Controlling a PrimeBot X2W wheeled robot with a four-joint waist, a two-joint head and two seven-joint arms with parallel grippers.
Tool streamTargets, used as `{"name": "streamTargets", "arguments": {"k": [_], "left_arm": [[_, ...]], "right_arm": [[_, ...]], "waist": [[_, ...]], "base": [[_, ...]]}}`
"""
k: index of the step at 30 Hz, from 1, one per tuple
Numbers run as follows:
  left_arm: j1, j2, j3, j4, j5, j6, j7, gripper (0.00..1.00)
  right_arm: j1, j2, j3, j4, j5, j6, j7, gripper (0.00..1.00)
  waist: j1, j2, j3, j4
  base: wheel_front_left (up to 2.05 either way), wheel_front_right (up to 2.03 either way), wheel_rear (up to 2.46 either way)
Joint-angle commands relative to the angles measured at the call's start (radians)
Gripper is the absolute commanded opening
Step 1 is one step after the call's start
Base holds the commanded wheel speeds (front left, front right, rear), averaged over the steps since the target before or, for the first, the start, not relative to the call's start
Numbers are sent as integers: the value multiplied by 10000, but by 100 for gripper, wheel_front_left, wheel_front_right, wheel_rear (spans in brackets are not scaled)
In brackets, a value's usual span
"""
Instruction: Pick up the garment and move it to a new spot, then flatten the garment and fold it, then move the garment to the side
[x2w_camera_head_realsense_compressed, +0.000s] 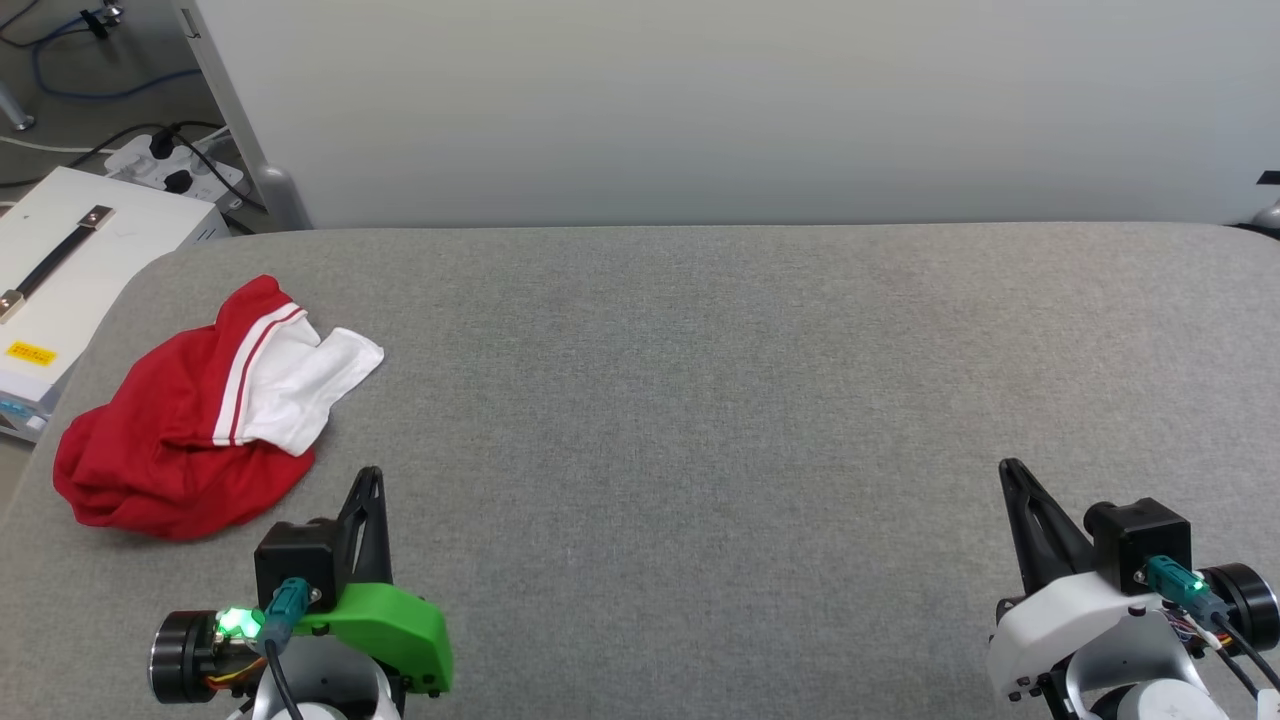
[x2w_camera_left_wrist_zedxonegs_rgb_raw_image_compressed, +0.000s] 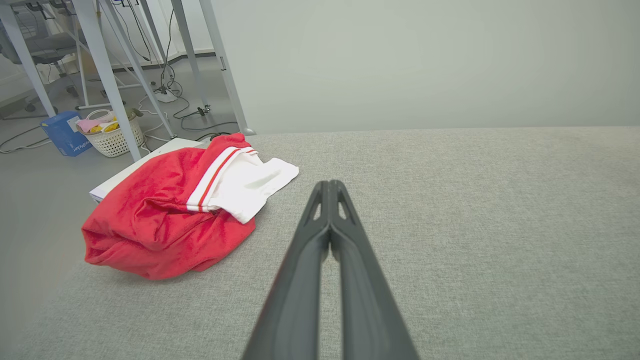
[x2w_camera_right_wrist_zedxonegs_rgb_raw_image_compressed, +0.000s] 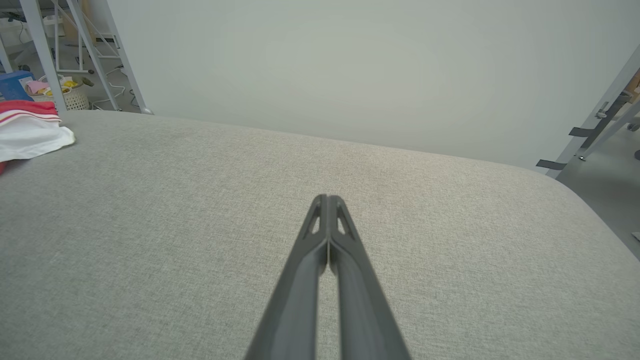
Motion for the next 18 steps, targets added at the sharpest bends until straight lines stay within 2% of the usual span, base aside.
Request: {"name": "streamTargets", "arguments": {"k": [1,15,16,18], "left_arm": [[-172,-43,11,-22,93,-39,-7,0],[-172,-43,11,-22,93,-39,-7,0],[0,0,0,0,-1,1,-2,100],[12,2,-1,4,-9,4,-4,100]], "right_arm": [[-163,15,14,-43,-97,-7,30,0],[-163,15,14,-43,-97,-7,30,0],[0,0,-1,0,1,0,-2,100],[3,-2,-4,6,15,0,-4,100]], "waist": [[0,0,0,0],[0,0,0,0],[0,0,0,0],[0,0,1,0]], "base": [[0,0,0],[0,0,0],[0,0,0],[0,0,0]]}}
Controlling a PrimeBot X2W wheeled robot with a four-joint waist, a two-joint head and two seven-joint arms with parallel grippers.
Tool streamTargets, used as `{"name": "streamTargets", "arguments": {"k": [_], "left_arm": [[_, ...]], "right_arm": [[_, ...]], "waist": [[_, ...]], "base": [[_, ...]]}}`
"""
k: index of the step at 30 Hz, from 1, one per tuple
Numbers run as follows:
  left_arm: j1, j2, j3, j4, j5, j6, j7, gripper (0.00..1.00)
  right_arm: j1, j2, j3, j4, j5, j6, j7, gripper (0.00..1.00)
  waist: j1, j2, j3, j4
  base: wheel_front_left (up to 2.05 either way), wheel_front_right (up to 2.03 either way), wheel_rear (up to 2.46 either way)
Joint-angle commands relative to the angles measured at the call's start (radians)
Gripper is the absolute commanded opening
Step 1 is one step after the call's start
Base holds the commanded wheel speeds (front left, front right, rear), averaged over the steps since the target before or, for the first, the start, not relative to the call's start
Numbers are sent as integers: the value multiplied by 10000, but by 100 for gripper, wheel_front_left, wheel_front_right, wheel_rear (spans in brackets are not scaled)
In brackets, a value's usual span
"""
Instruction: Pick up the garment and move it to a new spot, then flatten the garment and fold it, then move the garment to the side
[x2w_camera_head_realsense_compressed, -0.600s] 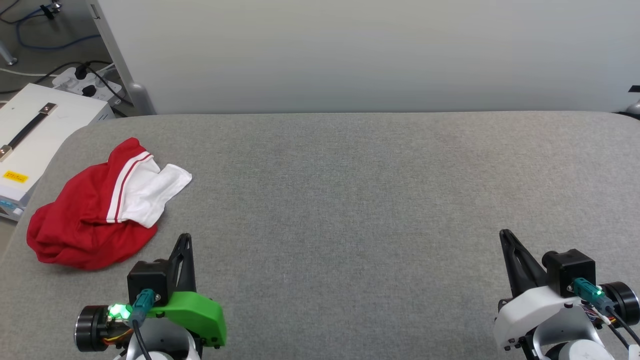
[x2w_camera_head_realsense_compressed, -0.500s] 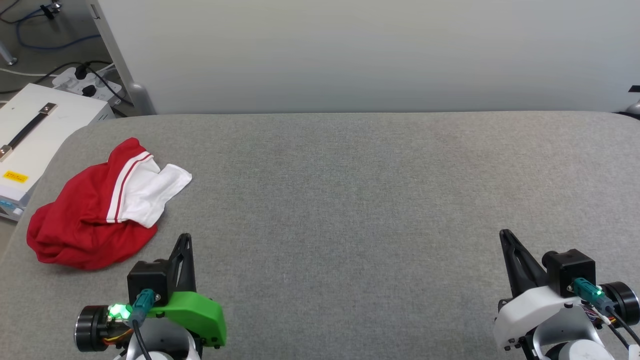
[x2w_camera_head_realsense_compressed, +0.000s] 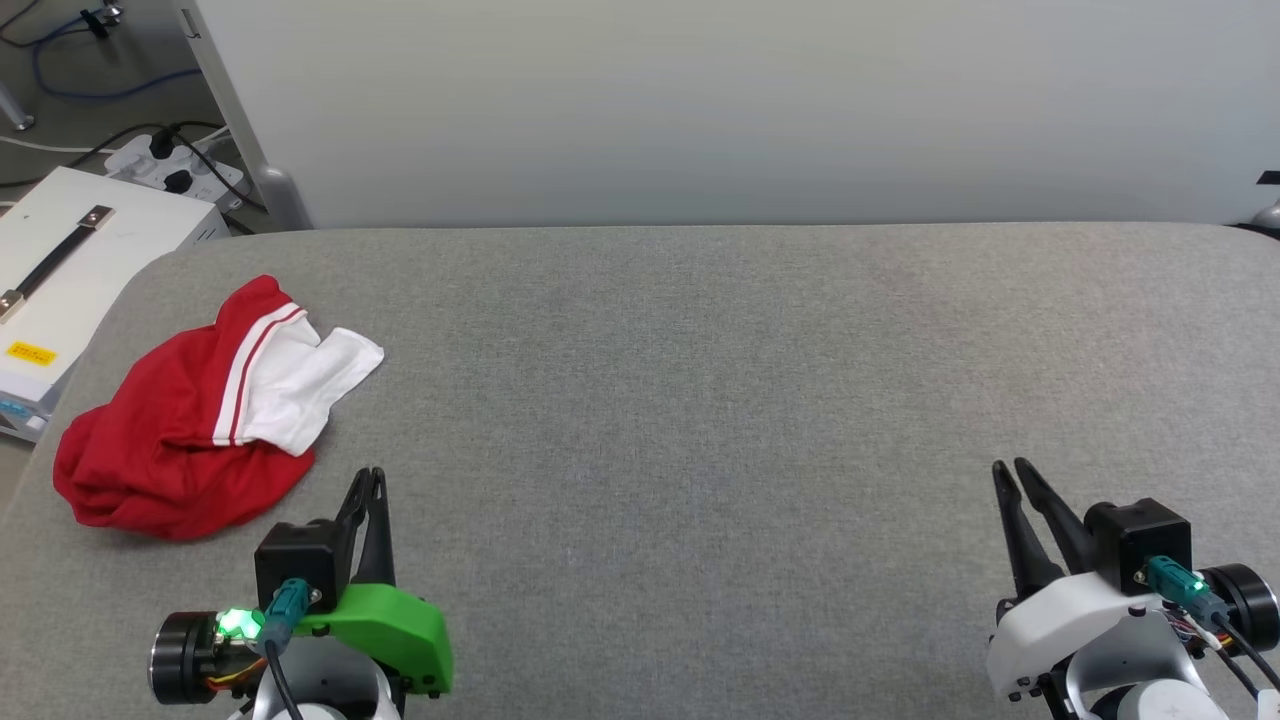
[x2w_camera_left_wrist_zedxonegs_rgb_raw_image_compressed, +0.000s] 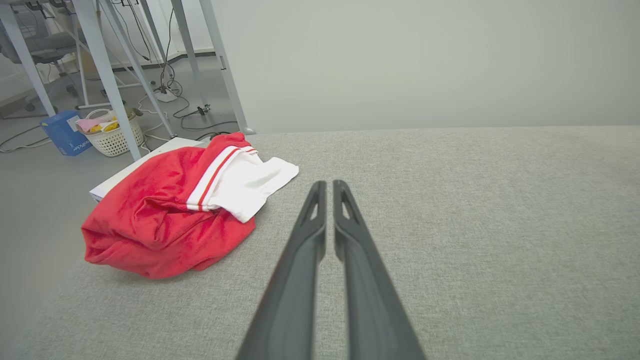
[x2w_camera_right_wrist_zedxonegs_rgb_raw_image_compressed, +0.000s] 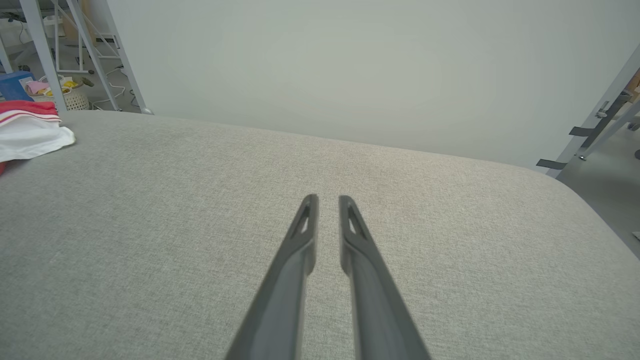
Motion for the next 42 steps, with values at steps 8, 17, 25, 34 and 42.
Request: {"name": "streamTargets", "arguments": {"k": [8,17,25,34,42], "left_arm": [[-31,-3,21,-25,-108,68,-148,100],[-65,-6,29,-84,-221,128,-337,100],[-80,-9,33,-105,-317,166,-502,100],[-61,-12,-2,-48,-398,191,-685,100],[-57,-15,-53,6,-483,227,-851,100]], "right_arm": [[-38,1,-79,-49,188,0,-146,100],[-71,2,-166,-242,504,-1,-332,100],[-55,3,-204,-342,759,-1,-495,100],[11,4,-214,-352,991,-2,-676,100],[44,5,-260,-351,1197,-2,-839,100]], "waist": [[0,-1,17,2],[0,-1,30,-1],[0,-1,34,-10],[0,-1,14,-20],[0,-1,35,-29]], "base": [[0,0,0],[0,0,0],[0,0,0],[0,0,0],[0,0,0]]}}
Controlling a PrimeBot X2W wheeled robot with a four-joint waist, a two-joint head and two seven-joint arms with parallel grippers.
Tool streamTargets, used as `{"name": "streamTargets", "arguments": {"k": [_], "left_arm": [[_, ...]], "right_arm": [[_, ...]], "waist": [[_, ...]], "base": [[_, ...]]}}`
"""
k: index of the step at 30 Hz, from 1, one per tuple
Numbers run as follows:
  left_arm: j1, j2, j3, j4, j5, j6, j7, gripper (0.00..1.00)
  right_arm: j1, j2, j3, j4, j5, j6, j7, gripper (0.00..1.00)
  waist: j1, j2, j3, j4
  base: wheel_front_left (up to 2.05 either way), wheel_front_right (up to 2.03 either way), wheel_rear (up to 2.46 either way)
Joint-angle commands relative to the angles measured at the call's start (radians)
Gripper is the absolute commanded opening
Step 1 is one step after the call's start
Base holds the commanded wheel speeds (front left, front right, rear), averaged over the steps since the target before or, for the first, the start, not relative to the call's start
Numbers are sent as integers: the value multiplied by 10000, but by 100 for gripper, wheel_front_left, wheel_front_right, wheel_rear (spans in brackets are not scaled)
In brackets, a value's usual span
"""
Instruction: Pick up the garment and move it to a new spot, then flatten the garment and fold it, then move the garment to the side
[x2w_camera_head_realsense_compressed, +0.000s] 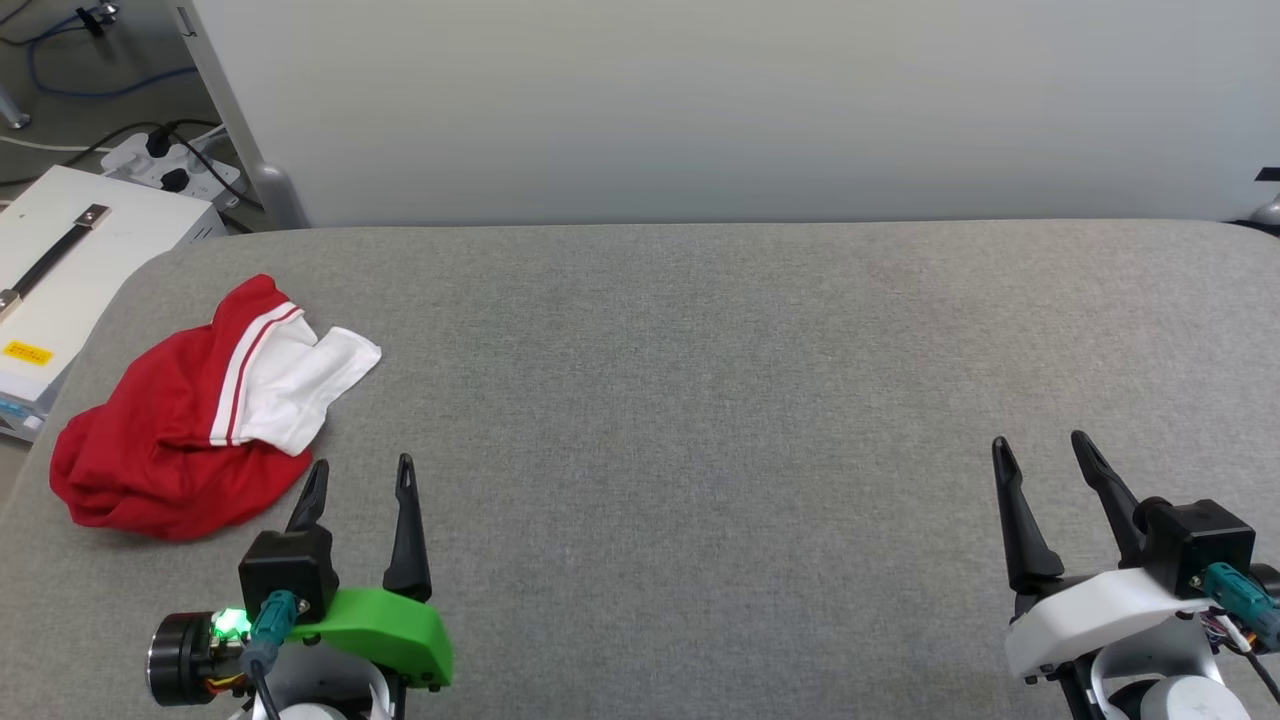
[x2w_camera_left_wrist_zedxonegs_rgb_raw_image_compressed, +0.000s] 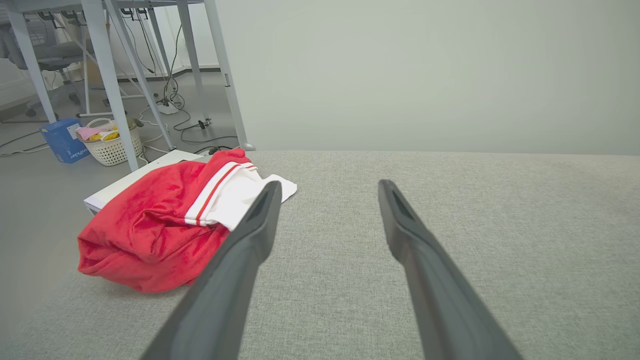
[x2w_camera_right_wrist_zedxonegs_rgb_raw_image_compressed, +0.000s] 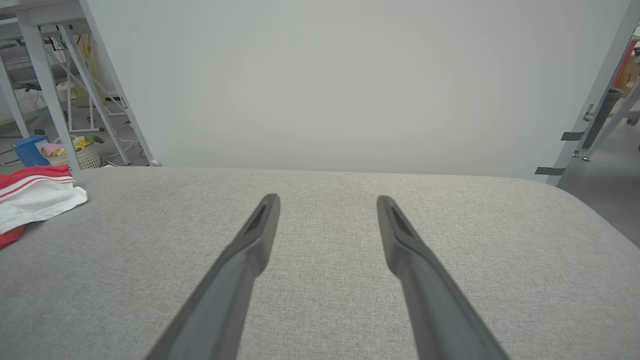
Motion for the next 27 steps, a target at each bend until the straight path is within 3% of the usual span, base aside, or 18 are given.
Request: {"name": "streamTargets", "arguments": {"k": [1,27], "left_arm": [[-55,-15,-17,22,-128,82,-118,100],[-57,-25,16,411,-329,176,-696,100]], "right_arm": [[45,6,-42,-69,143,-2,-125,100],[214,9,65,382,572,-4,-695,100]], "waist": [[0,0,6,-2],[0,0,152,58]], "base": [[0,0,0],[0,0,0]]}}
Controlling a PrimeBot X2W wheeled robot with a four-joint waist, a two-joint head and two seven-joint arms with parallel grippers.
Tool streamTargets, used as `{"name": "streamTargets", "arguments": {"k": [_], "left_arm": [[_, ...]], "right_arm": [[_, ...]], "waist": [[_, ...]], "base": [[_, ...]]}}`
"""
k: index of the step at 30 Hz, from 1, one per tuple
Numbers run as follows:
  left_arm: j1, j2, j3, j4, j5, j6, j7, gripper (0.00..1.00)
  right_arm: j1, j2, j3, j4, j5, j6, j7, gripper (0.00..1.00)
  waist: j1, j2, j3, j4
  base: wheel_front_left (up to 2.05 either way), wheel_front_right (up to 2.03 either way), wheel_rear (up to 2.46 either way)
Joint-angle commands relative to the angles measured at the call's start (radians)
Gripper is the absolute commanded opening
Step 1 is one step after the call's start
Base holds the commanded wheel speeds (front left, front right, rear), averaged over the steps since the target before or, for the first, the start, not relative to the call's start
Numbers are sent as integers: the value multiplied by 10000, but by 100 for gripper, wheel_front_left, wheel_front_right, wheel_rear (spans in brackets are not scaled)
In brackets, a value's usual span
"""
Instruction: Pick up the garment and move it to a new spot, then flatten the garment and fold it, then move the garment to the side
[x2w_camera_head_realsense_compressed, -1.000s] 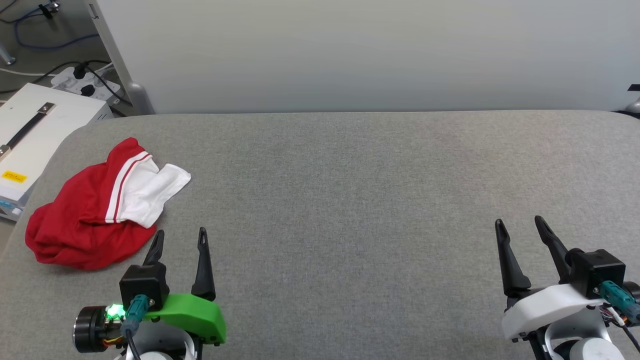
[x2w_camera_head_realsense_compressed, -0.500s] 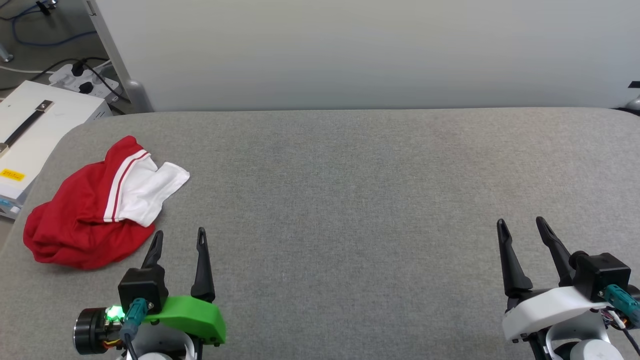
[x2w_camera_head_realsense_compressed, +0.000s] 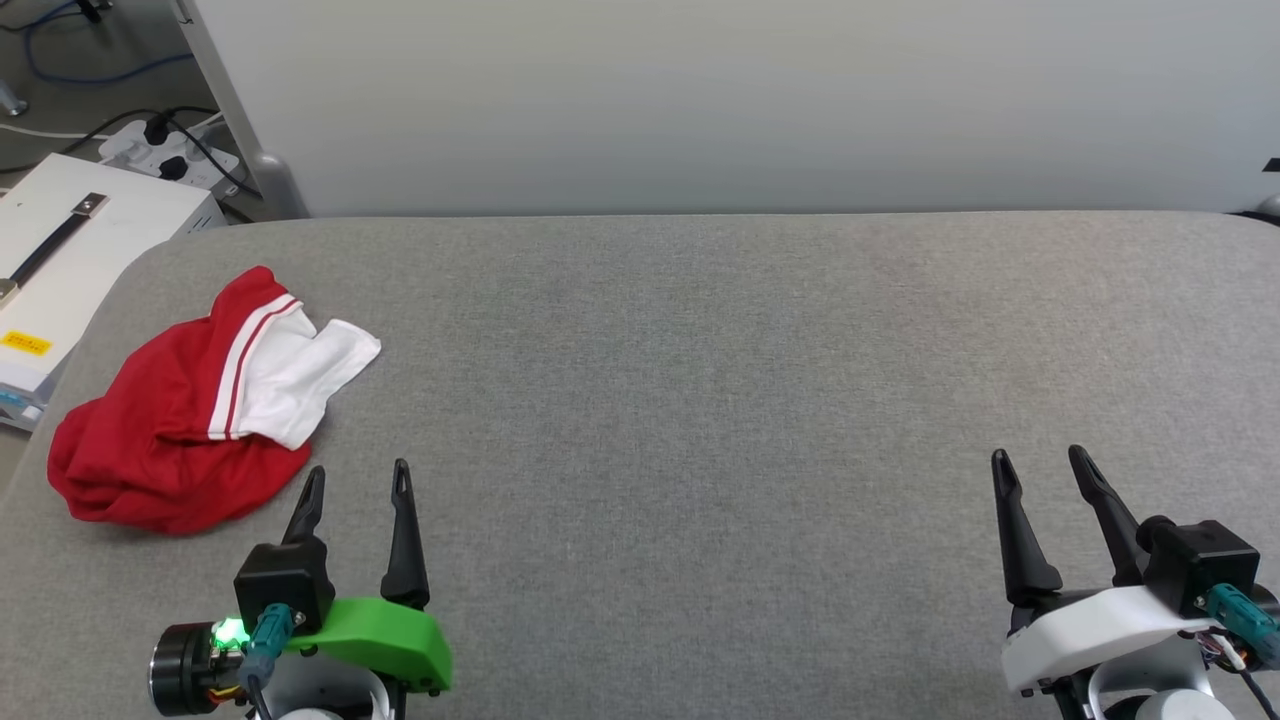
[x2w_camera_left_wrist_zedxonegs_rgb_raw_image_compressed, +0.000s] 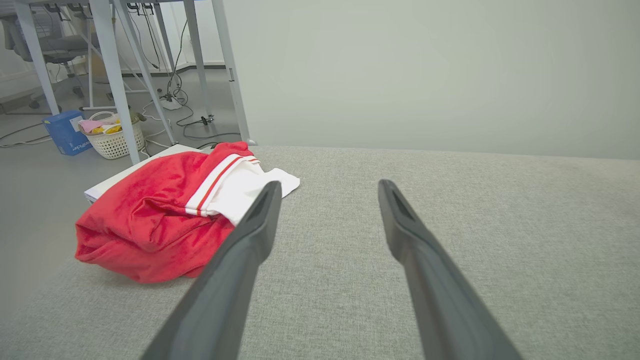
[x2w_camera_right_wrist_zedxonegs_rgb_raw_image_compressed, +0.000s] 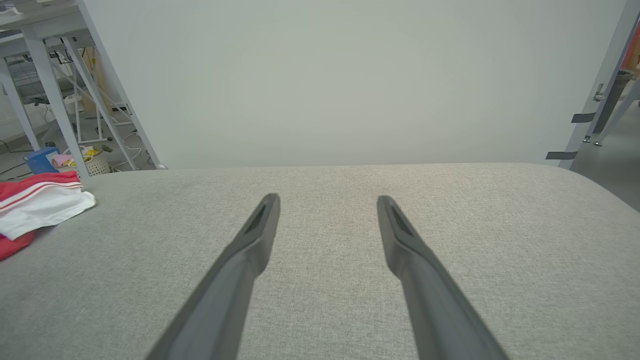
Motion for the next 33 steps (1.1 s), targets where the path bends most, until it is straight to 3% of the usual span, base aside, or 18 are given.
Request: {"name": "streamTargets", "arguments": {"k": [1,6,33], "left_arm": [[-74,-26,9,49,-91,64,-109,100],[-166,-27,36,101,-164,72,-210,100],[-266,-37,762,522,-1065,242,-793,100]], "right_arm": [[87,9,7,36,134,-4,-113,100],[89,10,59,48,232,-4,-213,100],[-80,14,938,-269,-63,-6,-788,100]], "waist": [[-1,0,12,38],[-1,0,56,273],[-1,0,437,3238]], "base": [[0,0,0],[0,0,0],[0,0,0]]}}
